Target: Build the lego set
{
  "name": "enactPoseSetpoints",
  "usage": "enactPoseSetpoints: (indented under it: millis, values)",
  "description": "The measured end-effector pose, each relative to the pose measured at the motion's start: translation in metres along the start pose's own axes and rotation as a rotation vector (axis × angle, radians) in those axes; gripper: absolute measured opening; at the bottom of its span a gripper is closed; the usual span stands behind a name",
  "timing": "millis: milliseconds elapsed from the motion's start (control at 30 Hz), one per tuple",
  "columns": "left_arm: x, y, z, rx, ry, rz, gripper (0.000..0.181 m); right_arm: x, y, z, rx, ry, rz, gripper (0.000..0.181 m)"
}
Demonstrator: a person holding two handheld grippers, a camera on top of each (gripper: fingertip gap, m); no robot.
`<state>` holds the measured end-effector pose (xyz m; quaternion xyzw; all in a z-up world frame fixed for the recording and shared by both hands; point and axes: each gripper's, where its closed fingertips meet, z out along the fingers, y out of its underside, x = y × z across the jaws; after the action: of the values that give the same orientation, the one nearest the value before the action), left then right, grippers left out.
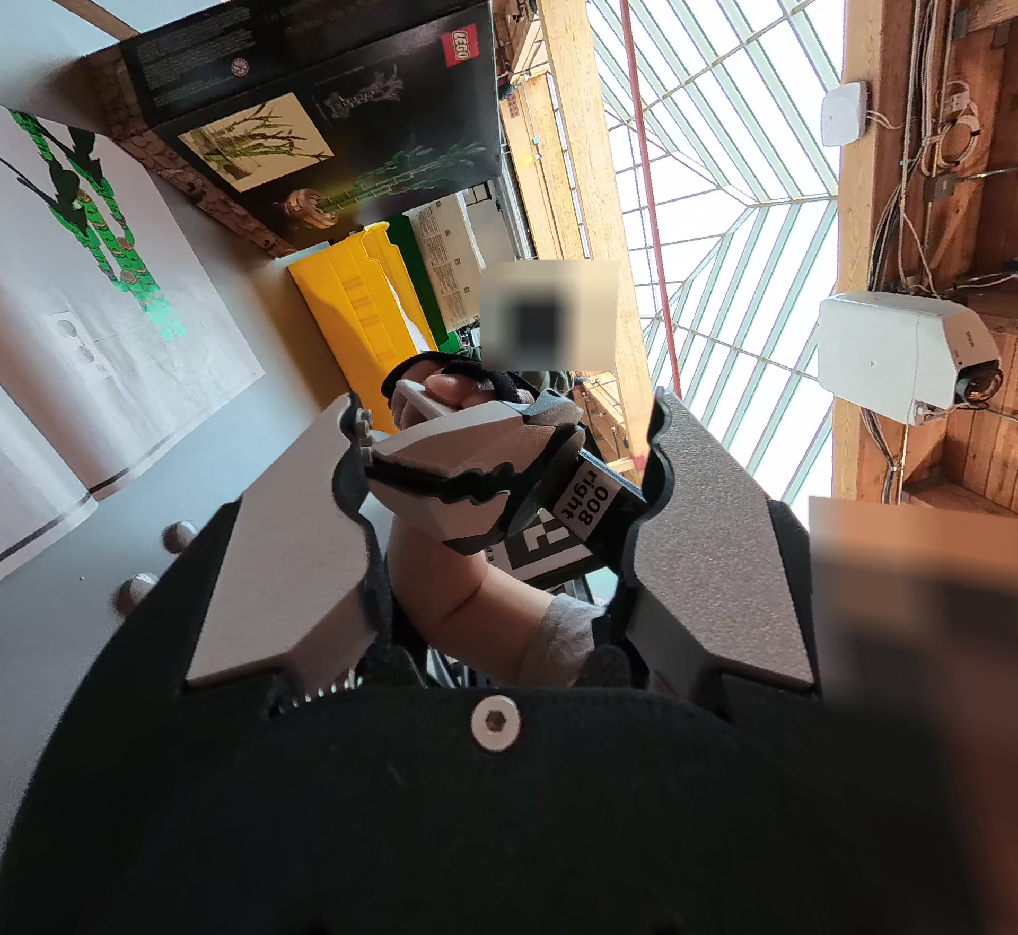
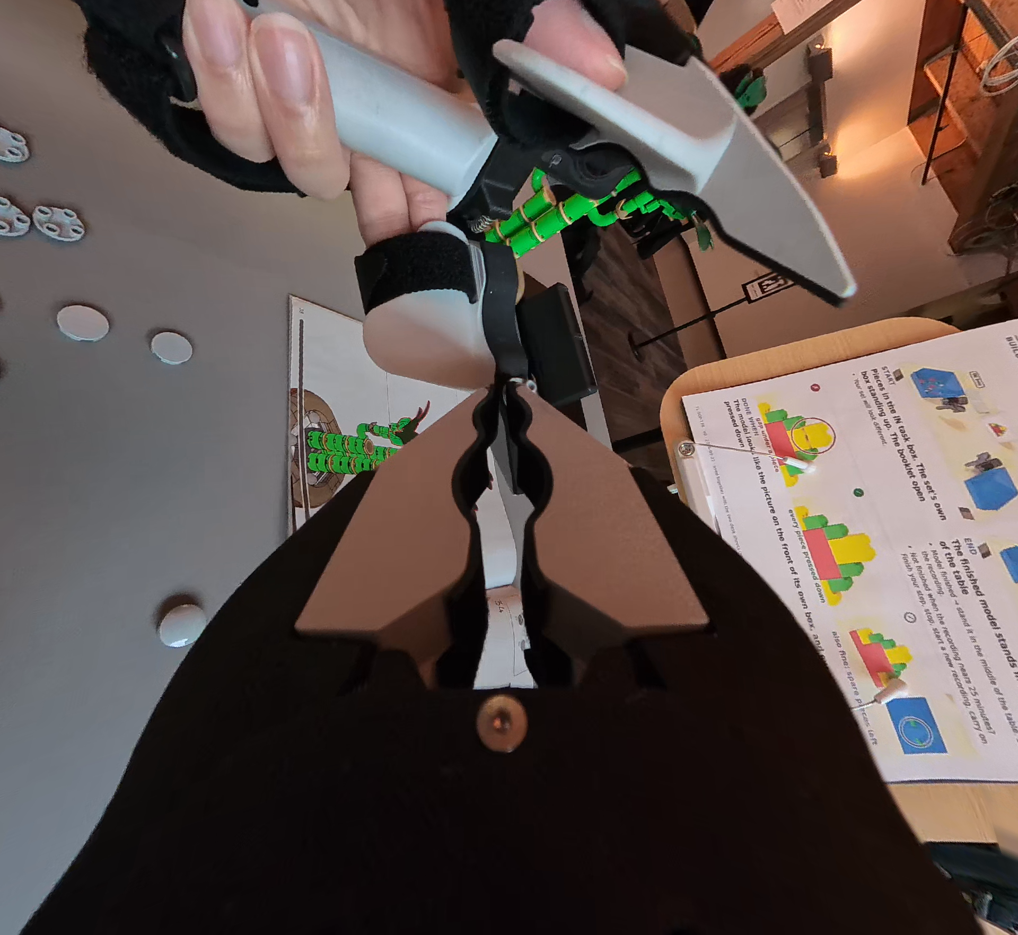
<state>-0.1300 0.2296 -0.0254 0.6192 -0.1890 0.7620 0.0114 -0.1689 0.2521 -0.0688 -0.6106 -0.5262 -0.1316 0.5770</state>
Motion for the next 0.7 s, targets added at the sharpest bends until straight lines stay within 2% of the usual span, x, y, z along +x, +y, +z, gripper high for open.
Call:
enactPoseSetpoints:
  millis: [233,367,467,533,600,700]
  values:
    - [-0.002,-0.001,-0.001,0.003,-0.002,-0.002,0.1,0.001,-0.003,-0.002,0.036,-0.014,0.037,0.005]
    - [-0.001,-0.004,-0.004,0.015,-0.002,0.001,0.1,0.006,-0.022,-0.012,0.154,-0.037,0.129,0.011]
    - [-0.004,-0.01,-0.009,0.037,-0.026,0.024,0.1,-0.015,-0.06,-0.029,0.361,-0.237,0.23,0.015]
    - [-0.006,-0.014,-0.013,0.053,-0.052,0.042,0.1,-0.035,-0.074,-0.034,0.42,-0.407,0.322,0.016]
    - [-0.005,-0.018,-0.018,0.068,-0.052,0.044,0.099,-0.057,-0.07,-0.026,0.374,-0.529,0.366,0.017]
    - [-0.002,-0.024,-0.025,0.091,-0.044,0.045,0.099,-0.09,-0.055,-0.004,0.259,-0.616,0.387,0.019]
